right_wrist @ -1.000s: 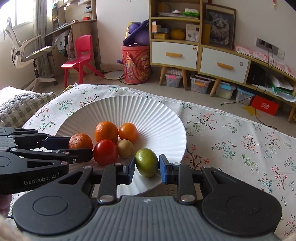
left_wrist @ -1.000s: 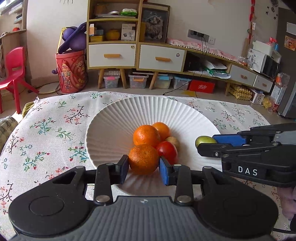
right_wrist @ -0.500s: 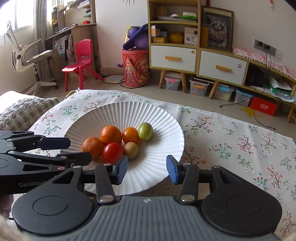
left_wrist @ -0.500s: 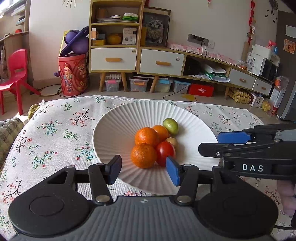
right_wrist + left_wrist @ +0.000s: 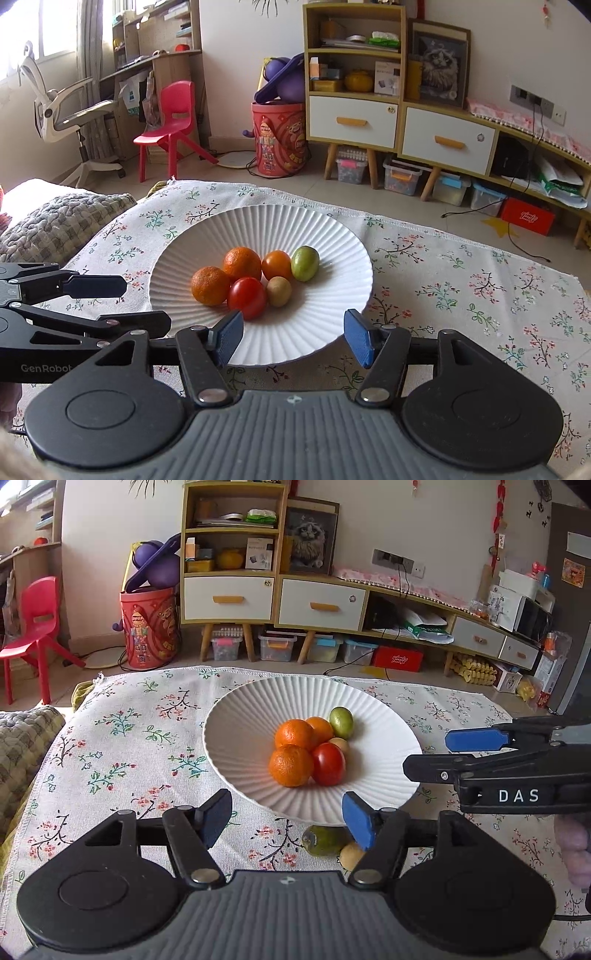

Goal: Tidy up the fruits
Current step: 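Withdraw both grippers from the plate toward the last two fruits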

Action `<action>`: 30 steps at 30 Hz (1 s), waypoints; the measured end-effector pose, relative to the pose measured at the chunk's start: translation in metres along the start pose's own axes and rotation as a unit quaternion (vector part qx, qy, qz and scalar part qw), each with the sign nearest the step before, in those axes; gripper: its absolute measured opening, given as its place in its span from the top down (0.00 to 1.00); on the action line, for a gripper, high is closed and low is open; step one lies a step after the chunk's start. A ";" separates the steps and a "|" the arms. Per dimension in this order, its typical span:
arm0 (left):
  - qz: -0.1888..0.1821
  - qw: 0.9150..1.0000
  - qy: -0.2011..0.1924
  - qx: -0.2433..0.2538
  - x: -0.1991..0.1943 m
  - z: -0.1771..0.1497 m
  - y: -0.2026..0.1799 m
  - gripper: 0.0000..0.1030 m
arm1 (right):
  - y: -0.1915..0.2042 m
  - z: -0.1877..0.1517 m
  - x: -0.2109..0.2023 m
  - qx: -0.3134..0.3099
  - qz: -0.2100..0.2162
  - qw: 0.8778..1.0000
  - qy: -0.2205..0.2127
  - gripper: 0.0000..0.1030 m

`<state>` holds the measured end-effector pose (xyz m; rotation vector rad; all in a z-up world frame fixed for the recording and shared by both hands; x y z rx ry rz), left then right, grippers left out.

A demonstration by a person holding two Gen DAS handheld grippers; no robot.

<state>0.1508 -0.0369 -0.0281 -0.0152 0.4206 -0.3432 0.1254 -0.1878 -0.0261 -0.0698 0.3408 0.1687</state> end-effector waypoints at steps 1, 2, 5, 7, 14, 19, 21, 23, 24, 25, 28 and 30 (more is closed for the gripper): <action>0.000 1.000 0.000 0.002 -0.002 -0.001 0.000 0.43 | 0.001 0.000 -0.001 -0.001 0.000 1.000 0.000 0.44; -0.001 1.000 0.000 0.002 -0.003 -0.001 0.000 0.40 | 0.001 -0.001 -0.003 -0.002 0.001 1.000 -0.001 0.43; -0.003 1.000 0.000 0.002 -0.009 -0.003 0.002 0.36 | 0.004 -0.003 -0.008 -0.004 0.006 1.000 -0.001 0.40; -0.003 1.000 0.002 0.003 -0.013 -0.006 0.004 0.34 | 0.006 -0.005 -0.011 -0.004 0.010 1.000 -0.001 0.39; -0.003 1.000 0.015 0.003 -0.026 -0.022 0.009 0.26 | 0.013 -0.023 -0.023 -0.024 0.022 0.999 0.016 0.34; -0.001 1.000 0.028 0.005 -0.033 -0.035 0.011 0.21 | 0.010 -0.032 -0.026 -0.028 0.020 0.999 0.025 0.30; 0.001 0.999 0.033 0.006 -0.035 -0.039 0.013 0.19 | 0.010 -0.036 -0.026 -0.030 0.019 0.999 0.032 0.29; 0.001 0.999 0.038 0.005 -0.036 -0.042 0.013 0.16 | 0.011 -0.039 -0.025 -0.034 0.018 0.999 0.036 0.27; 0.001 0.999 0.041 0.005 -0.037 -0.044 0.013 0.15 | 0.011 -0.041 -0.026 -0.037 0.018 0.998 0.037 0.25; 0.000 0.999 0.043 0.004 -0.037 -0.046 0.013 0.14 | 0.011 -0.044 -0.026 -0.039 0.018 0.998 0.038 0.25; 0.001 0.999 0.049 0.010 -0.039 -0.051 0.012 0.13 | 0.011 -0.047 -0.025 -0.038 0.017 0.998 0.041 0.20; 0.004 0.998 0.053 0.016 -0.039 -0.055 0.014 0.13 | 0.013 -0.049 -0.024 -0.033 0.016 0.998 0.044 0.16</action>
Point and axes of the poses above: each gripper's, at about its wrist camera, not at the fingertips, and x roughly the way its jaws point, y to its left, z to its top, the point moved 7 cm from there along x, roughly the way its jaws point, and after that the axes turned 15 degrees about -y, right-handed, at the moved point
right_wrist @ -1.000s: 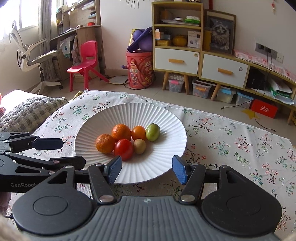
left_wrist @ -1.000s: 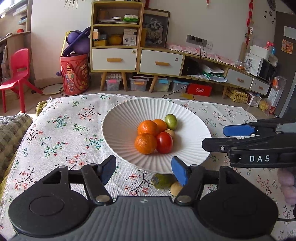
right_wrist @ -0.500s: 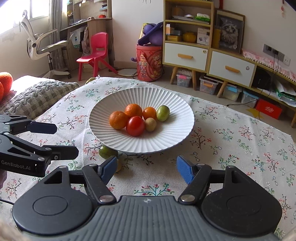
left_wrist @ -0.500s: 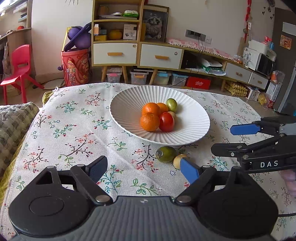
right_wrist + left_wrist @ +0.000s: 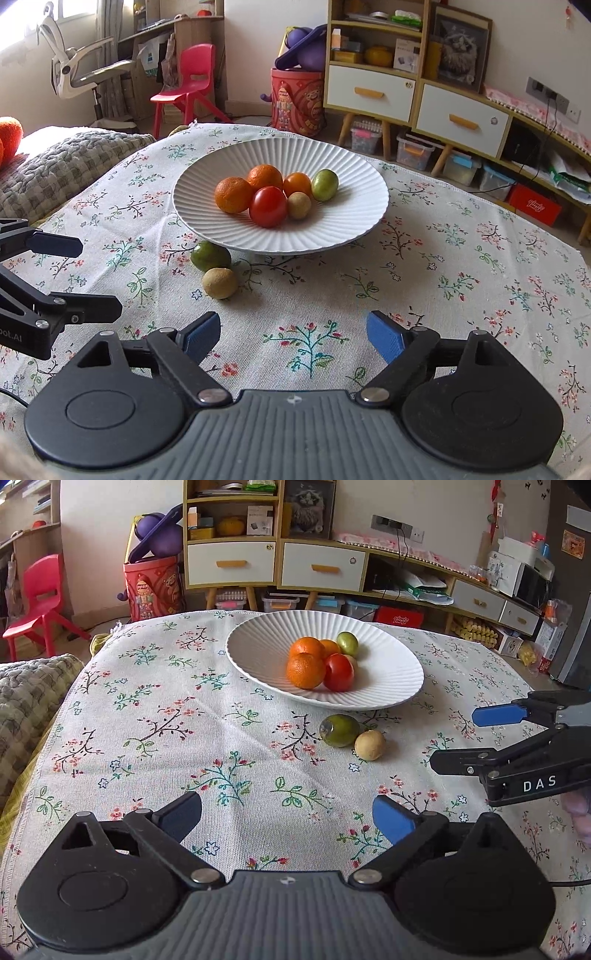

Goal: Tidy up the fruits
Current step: 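Withdraw both grippers from the plate toward the last two fruits, then grasp the small brown kiwi with the right gripper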

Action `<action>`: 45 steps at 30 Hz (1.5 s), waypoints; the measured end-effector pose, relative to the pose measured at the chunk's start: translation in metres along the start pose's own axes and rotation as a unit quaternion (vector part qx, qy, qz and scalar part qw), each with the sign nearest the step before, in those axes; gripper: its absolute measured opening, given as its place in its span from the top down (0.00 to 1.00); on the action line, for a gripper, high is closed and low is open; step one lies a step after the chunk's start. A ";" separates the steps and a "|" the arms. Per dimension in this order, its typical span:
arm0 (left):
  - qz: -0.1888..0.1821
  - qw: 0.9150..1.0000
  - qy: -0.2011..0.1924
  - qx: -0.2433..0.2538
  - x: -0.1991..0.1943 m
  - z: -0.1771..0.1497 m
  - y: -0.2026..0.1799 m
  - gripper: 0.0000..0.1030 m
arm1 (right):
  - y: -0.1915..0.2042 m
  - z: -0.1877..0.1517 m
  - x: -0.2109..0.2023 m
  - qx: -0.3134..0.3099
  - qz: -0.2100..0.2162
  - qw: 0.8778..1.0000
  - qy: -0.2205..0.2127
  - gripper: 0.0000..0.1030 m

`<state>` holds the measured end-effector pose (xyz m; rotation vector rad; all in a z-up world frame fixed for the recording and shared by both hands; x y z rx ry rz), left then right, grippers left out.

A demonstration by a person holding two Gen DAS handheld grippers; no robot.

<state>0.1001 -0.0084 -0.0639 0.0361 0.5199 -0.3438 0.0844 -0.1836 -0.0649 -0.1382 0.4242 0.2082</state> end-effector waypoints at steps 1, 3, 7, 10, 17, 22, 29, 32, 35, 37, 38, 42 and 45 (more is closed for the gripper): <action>0.002 1.000 0.001 0.002 0.000 -0.001 0.001 0.12 | 0.001 -0.002 0.001 0.002 0.000 1.000 0.002 0.16; 0.006 1.000 0.002 0.006 0.000 -0.004 0.002 0.11 | 0.004 -0.006 0.003 0.001 0.002 1.000 0.006 0.15; 0.015 1.000 0.006 0.005 0.001 -0.009 0.010 0.11 | 0.010 -0.015 0.007 -0.002 0.007 1.000 0.016 0.15; 0.020 1.000 0.011 0.001 0.003 -0.012 0.015 0.11 | 0.015 -0.019 0.010 -0.003 0.012 1.000 0.019 0.15; 0.028 0.999 0.015 -0.001 0.007 -0.016 0.024 0.11 | 0.026 -0.015 0.017 -0.010 0.024 1.000 0.002 0.24; 0.030 0.999 0.013 0.001 0.009 -0.016 0.025 0.11 | 0.032 -0.010 0.021 -0.013 0.035 0.999 -0.008 0.40; 0.033 0.999 0.011 0.006 0.012 -0.016 0.025 0.11 | 0.035 -0.004 0.024 -0.011 0.047 0.999 -0.016 0.58; 0.034 0.999 0.010 0.007 0.013 -0.015 0.024 0.11 | 0.037 -0.002 0.026 -0.009 0.052 0.998 -0.018 0.65; 0.036 0.999 0.009 0.005 0.015 -0.014 0.023 0.11 | 0.037 -0.001 0.026 -0.007 0.056 0.998 -0.017 0.76; 0.035 0.999 0.008 0.004 0.018 -0.012 0.021 0.11 | 0.035 0.000 0.024 -0.003 0.057 0.998 -0.018 0.76; 0.034 0.999 0.008 0.004 0.019 -0.011 0.019 0.11 | 0.034 0.000 0.023 -0.002 0.056 0.998 -0.018 0.76; 0.026 1.000 0.003 0.007 0.024 -0.008 0.010 0.11 | 0.028 0.000 0.019 -0.001 0.048 0.999 -0.019 0.77; 0.021 1.000 -0.005 0.009 0.028 -0.004 0.002 0.11 | 0.022 0.000 0.016 0.001 0.042 0.999 -0.020 0.77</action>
Point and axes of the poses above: each gripper's, at about its wrist camera, not at the fingertips, and x roughly the way its jaws point, y to its left, z to its top, the point moved 7 cm from there along x, roughly the way its jaws point, and after that the axes turned 15 degrees about -y, right-handed, at the moved point
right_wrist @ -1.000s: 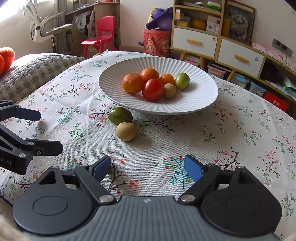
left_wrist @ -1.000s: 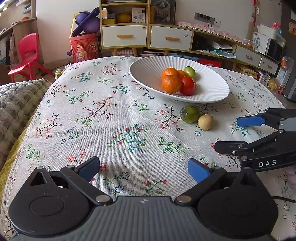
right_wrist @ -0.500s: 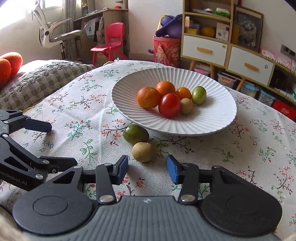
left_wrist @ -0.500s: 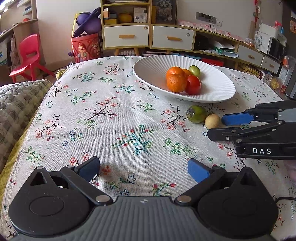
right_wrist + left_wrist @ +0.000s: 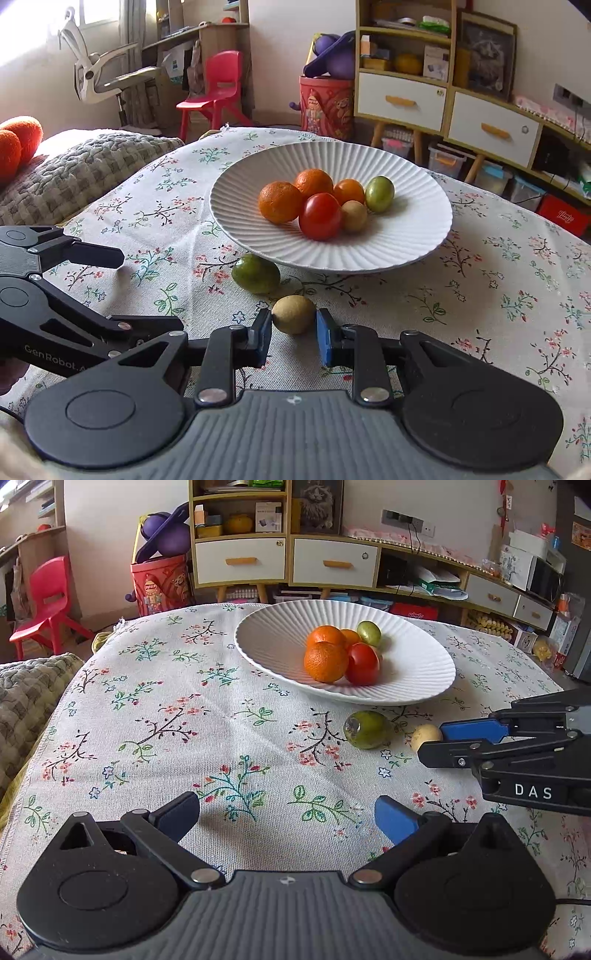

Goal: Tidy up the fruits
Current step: 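Grasp the small brown kiwi with the right gripper, then grasp the dark green lime with the left gripper while the right gripper holds the kiwi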

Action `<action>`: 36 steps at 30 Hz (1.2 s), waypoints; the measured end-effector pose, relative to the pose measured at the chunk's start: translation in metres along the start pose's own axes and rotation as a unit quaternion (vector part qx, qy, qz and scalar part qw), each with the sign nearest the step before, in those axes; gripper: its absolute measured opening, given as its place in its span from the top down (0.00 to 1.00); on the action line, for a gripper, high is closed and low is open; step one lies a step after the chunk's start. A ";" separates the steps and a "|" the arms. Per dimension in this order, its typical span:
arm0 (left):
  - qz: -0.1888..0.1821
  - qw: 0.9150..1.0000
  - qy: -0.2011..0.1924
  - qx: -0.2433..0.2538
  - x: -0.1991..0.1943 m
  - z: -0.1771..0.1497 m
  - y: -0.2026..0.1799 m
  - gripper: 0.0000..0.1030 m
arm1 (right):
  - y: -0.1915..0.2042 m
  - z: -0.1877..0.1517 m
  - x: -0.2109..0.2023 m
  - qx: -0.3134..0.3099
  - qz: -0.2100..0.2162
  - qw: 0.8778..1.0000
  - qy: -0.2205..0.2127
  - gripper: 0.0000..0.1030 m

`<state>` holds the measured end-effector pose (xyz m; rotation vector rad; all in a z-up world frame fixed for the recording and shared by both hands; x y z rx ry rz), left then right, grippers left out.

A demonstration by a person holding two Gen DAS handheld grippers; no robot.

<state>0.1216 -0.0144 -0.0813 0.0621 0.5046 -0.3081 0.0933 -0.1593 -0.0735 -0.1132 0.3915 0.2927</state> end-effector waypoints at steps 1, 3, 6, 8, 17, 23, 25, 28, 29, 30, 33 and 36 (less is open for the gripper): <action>-0.002 1.000 -0.003 0.000 0.001 0.001 -0.002 0.11 | -0.002 0.000 -0.001 0.000 -0.003 1.000 0.000 0.77; -0.007 1.000 -0.009 -0.003 0.003 0.005 -0.007 0.12 | -0.007 0.000 -0.004 0.002 -0.007 1.000 -0.001 0.77; -0.014 1.000 -0.018 -0.006 0.005 0.010 -0.015 0.14 | -0.013 0.001 -0.007 0.006 -0.014 1.000 -0.003 0.78; -0.021 1.000 -0.022 -0.009 0.008 0.013 -0.021 0.18 | -0.016 0.002 -0.007 0.008 -0.018 1.000 -0.004 0.78; -0.041 0.999 -0.029 -0.015 0.021 0.021 -0.043 0.40 | -0.021 0.002 -0.010 0.010 -0.019 1.000 -0.007 0.78; -0.041 0.998 -0.034 -0.024 0.027 0.024 -0.048 0.53 | -0.026 0.000 -0.011 0.012 -0.022 1.000 -0.003 0.78; -0.042 0.998 -0.035 -0.028 0.029 0.024 -0.049 0.59 | -0.028 -0.002 -0.011 0.013 -0.020 1.000 -0.002 0.78; -0.044 0.998 -0.036 -0.029 0.031 0.024 -0.050 0.69 | -0.026 -0.003 -0.010 0.011 -0.017 1.000 0.004 0.76; -0.043 0.998 -0.036 -0.029 0.032 0.023 -0.050 0.73 | -0.026 -0.004 -0.009 0.011 -0.017 1.000 0.006 0.76; -0.041 0.998 -0.035 -0.029 0.032 0.023 -0.049 0.75 | -0.025 -0.005 -0.009 0.011 -0.015 1.000 0.007 0.76; -0.039 0.998 -0.036 -0.033 0.032 0.023 -0.047 0.81 | -0.023 -0.007 -0.009 0.005 -0.013 1.000 0.010 0.76; -0.041 0.998 -0.036 -0.036 0.032 0.024 -0.046 0.82 | -0.023 -0.007 -0.010 0.003 -0.011 1.000 0.011 0.76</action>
Point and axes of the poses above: each gripper's, at about its wrist camera, not at the fingertips, and x roughly the way its jaws point, y to its left, z to its top, the point moved 7 cm from there along x, roughly the way its jaws point, and after that the axes turned 15 degrees about -y, right-handed, at the moved point
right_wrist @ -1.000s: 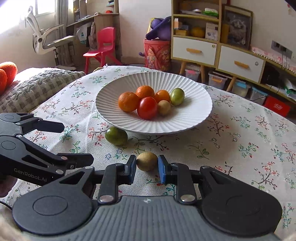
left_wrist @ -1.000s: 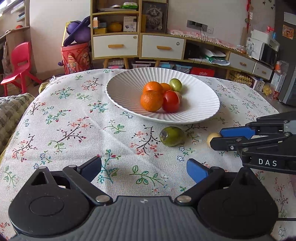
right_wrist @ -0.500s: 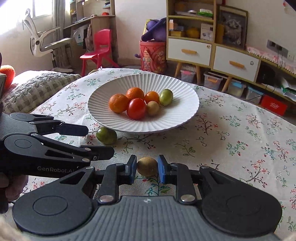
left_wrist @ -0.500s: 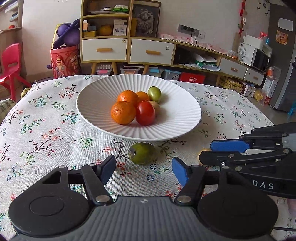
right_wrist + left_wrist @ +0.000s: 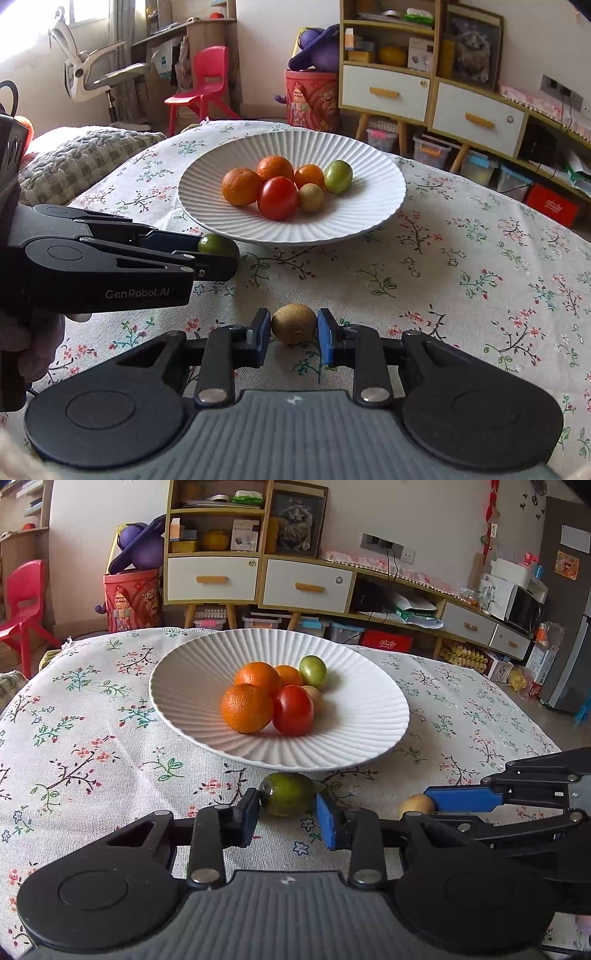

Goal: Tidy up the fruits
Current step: 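Grasp the dark green lime with the left gripper while the right gripper holds the kiwi, then carry the lime and kiwi into the white plate and open both grippers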

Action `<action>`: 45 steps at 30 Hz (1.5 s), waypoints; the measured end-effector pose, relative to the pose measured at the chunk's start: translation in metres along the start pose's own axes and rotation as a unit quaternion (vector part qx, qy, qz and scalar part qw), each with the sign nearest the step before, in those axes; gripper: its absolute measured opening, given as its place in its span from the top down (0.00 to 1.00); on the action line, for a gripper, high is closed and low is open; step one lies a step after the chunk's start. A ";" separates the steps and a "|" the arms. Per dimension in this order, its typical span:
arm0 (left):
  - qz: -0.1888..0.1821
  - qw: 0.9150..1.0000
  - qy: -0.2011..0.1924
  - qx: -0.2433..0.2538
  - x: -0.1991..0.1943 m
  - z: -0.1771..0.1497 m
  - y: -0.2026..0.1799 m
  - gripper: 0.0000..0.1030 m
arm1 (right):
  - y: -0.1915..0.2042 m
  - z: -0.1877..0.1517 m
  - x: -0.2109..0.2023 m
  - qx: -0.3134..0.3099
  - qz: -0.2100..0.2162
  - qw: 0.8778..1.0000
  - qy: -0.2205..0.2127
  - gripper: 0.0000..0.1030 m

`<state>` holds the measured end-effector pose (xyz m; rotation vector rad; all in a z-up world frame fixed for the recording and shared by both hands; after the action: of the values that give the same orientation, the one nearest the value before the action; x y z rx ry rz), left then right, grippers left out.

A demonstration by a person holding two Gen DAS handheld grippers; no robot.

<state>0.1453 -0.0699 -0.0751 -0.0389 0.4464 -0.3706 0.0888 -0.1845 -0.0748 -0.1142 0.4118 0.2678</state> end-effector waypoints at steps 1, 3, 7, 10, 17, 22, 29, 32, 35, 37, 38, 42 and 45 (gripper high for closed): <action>0.000 1.000 0.000 0.001 -0.001 0.000 0.000 0.82 | 0.000 0.000 0.000 -0.001 0.000 1.000 0.000 0.76; -0.002 1.000 0.003 0.000 -0.002 0.000 0.000 0.82 | 0.001 0.001 -0.001 -0.004 -0.002 1.000 0.000 0.76; -0.014 1.000 0.011 -0.002 -0.005 0.000 0.001 0.82 | -0.001 0.002 -0.001 -0.003 -0.004 1.000 -0.001 0.76; -0.016 1.000 0.011 -0.001 -0.010 0.001 0.002 0.82 | -0.002 0.004 -0.003 0.000 -0.005 1.000 -0.005 0.76; -0.029 1.000 0.010 0.000 -0.024 0.005 0.004 0.82 | -0.004 0.013 -0.005 0.007 -0.008 1.000 -0.016 0.76; -0.044 0.999 0.004 0.003 -0.032 0.011 -0.001 0.82 | -0.004 0.020 -0.006 0.012 -0.007 1.000 -0.026 0.76; -0.051 0.999 -0.018 0.000 -0.036 0.028 -0.005 0.82 | -0.005 0.037 -0.007 0.015 -0.006 0.999 -0.045 0.76; -0.044 0.999 -0.019 -0.001 -0.031 0.032 -0.003 0.82 | -0.008 0.044 -0.005 0.019 -0.011 0.998 -0.053 0.76; -0.029 0.999 -0.014 -0.007 -0.024 0.034 0.003 0.82 | -0.012 0.050 -0.001 0.024 -0.020 0.998 -0.059 0.76; -0.021 1.000 -0.009 -0.007 -0.018 0.036 0.005 0.82 | -0.014 0.053 0.003 0.030 -0.025 0.997 -0.062 0.76; -0.017 1.000 -0.008 -0.006 -0.016 0.037 0.005 0.82 | -0.014 0.054 0.006 0.032 -0.027 0.997 -0.062 0.76; -0.010 1.000 -0.004 -0.010 -0.005 0.041 0.007 0.82 | -0.017 0.054 0.018 0.038 -0.036 0.997 -0.056 0.76; -0.006 1.000 0.003 -0.013 0.003 0.041 0.007 0.82 | -0.020 0.053 0.026 0.046 -0.040 0.997 -0.050 0.76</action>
<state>0.1675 -0.0658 -0.0402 -0.0664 0.4582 -0.3769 0.1370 -0.1887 -0.0357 -0.0263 0.3184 0.1740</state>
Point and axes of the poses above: each gripper's, at about its wrist camera, not at the fingertips, and x roughly the way its jaws point, y to its left, z to its top, the point moved 7 cm from there along x, roughly the way its jaws point, and after that the axes turned 15 degrees about -y, right-handed, at the moved point
